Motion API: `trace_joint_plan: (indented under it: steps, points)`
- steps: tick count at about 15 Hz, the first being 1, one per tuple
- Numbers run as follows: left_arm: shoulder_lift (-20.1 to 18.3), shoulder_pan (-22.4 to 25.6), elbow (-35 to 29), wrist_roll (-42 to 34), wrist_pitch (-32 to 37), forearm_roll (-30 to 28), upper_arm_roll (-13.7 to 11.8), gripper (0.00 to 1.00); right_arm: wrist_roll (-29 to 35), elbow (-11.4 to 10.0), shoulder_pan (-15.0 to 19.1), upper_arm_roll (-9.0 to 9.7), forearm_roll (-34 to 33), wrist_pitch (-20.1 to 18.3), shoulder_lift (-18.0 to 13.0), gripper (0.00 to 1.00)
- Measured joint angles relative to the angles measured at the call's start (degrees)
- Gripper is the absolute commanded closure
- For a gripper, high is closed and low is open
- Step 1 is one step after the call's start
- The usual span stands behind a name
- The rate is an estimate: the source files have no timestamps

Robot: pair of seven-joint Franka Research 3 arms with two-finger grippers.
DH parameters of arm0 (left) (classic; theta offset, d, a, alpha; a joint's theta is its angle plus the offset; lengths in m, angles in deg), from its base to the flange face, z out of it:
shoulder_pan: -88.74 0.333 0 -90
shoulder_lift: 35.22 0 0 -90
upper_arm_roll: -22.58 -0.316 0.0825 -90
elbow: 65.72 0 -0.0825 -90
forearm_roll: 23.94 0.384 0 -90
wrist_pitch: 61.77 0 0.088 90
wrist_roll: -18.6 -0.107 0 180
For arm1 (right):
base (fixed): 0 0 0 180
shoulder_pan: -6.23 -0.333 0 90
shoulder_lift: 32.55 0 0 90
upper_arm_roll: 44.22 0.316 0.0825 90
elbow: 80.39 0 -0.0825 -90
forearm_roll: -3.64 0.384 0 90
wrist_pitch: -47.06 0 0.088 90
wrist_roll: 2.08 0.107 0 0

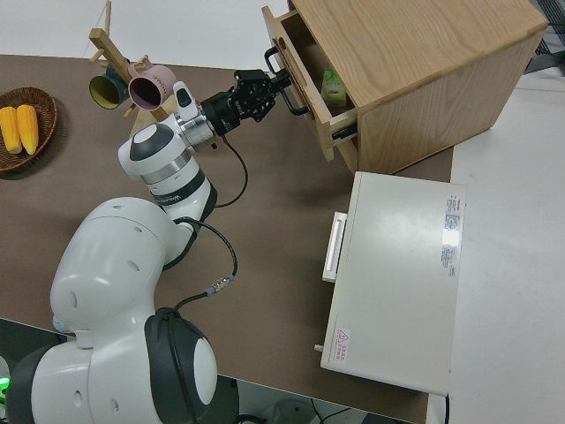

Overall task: Slide drawer open with right arm
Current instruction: 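Pull the handle toward the robot with the right gripper, sliding the drawer open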

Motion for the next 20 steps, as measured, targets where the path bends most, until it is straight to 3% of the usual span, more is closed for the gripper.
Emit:
trace_joint_plan:
  steps: [12,20]
  points:
    - [0.0,0.0,0.0,0.0,0.0,0.0,0.0,0.01,-0.8,-0.1,-10.3,0.87,9.1,-12.2,0.1,1.0]
    - [0.0,0.0,0.0,0.0,0.0,0.0,0.0,0.01,-0.9,0.0,-15.0,1.28,12.3,-16.4,0.1,1.0]
